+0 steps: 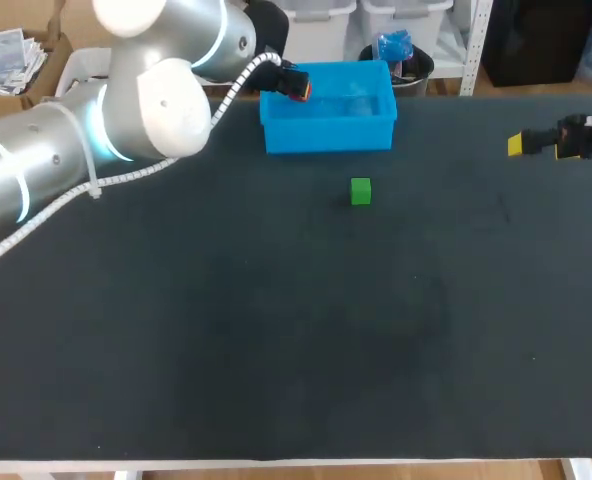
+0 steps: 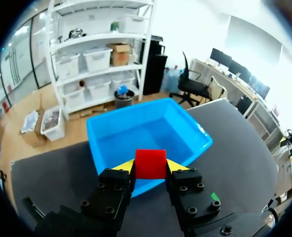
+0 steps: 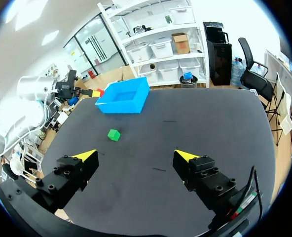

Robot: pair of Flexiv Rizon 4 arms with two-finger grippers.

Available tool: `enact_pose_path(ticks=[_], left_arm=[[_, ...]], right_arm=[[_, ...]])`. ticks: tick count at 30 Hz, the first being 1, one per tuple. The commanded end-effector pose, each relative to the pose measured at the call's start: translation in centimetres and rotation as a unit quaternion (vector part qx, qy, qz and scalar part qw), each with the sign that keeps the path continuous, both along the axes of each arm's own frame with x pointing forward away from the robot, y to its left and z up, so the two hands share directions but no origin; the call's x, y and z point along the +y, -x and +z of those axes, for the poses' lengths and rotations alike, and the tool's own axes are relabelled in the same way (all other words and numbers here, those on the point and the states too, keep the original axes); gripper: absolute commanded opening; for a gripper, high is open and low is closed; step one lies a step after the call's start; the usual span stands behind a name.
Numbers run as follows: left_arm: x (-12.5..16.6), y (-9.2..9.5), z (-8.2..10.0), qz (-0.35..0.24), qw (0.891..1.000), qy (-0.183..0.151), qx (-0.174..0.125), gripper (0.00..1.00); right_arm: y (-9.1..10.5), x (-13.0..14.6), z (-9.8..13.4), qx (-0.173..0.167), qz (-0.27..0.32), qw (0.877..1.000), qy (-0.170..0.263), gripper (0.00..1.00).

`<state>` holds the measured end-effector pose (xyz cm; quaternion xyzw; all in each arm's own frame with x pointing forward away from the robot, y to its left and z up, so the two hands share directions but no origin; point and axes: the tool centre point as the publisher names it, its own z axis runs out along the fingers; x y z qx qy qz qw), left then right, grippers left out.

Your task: Use the left arm to pick the red cube and place it into the blue plastic box first, then use the right arm to grasp the green cube and put it into the same blue plastic box after the first action is fully finished.

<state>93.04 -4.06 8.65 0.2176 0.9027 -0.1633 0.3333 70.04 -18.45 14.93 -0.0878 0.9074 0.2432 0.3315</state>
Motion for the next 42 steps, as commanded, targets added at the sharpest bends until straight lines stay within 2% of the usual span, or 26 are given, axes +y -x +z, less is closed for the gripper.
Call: enact_pose_path(ticks=[1,15,25,27,29,30,31,33,34,36,38,42], left_arm=[[-0.6,-1.2,-0.5,0.001,1.000,-0.008,0.009,0.00],[-0.5,-2.2,-2.4,0.023,0.999,-0.026,0.031,0.00],[-0.7,-2.2,-3.2,0.028,0.998,-0.042,0.044,0.00],[-0.8,-2.2,-3.3,0.028,0.998,-0.045,0.045,0.22],[-0.9,-2.1,-3.2,0.028,0.998,-0.046,0.045,0.29],[-0.9,-2.1,-3.2,0.027,0.998,-0.047,0.045,0.40],[-0.9,-2.1,-3.1,0.027,0.998,-0.047,0.045,0.45],[-0.9,-2.1,-3.0,0.025,0.998,-0.048,0.044,0.48],[-0.9,-2.0,-2.8,0.025,0.998,-0.049,0.043,0.68],[-0.9,-2.0,-2.7,0.025,0.998,-0.050,0.042,0.89],[-0.8,-2.0,-2.7,0.025,0.997,-0.052,0.041,1.00],[-0.6,-1.8,-2.0,0.030,0.997,-0.053,0.037,1.00]], right_arm=[[0.0,0.0,0.0,0.000,0.001,1.000,0.000,1.00],[0.0,0.0,0.0,0.000,0.001,1.000,0.000,1.00],[0.0,0.0,0.0,0.000,0.001,1.000,0.000,1.00],[0.0,0.0,0.0,0.000,0.001,1.000,0.000,1.00],[0.0,0.0,0.0,0.000,0.001,1.000,0.000,1.00],[0.0,0.0,0.0,0.000,0.001,1.000,0.000,1.00],[0.0,0.0,0.0,0.000,0.001,1.000,0.000,1.00],[0.0,0.0,0.0,0.000,0.001,1.000,0.000,1.00],[0.0,0.0,0.0,0.000,0.001,1.000,0.000,1.00],[0.0,0.0,0.0,0.000,0.001,1.000,0.000,1.00],[0.0,0.0,0.0,0.000,0.001,1.000,0.000,1.00],[0.0,0.0,0.0,0.000,0.001,1.000,0.000,1.00]])
